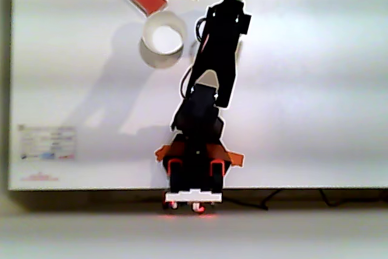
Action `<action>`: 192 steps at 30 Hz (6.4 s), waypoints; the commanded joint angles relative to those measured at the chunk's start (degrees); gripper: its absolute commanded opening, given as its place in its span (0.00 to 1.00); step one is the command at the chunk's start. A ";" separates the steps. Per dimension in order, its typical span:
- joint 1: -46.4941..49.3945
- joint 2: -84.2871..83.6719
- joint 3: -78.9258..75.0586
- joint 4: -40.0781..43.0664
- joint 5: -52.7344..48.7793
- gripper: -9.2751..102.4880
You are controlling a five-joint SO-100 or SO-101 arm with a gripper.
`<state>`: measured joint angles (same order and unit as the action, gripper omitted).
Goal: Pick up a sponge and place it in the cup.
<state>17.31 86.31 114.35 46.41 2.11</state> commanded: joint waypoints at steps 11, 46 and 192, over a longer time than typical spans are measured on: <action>-4.57 18.63 -21.97 38.76 0.35 0.08; -26.54 32.34 -0.79 23.12 -0.62 0.19; -8.09 100.72 62.75 33.49 -8.09 0.10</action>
<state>9.05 187.21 176.84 75.23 -5.01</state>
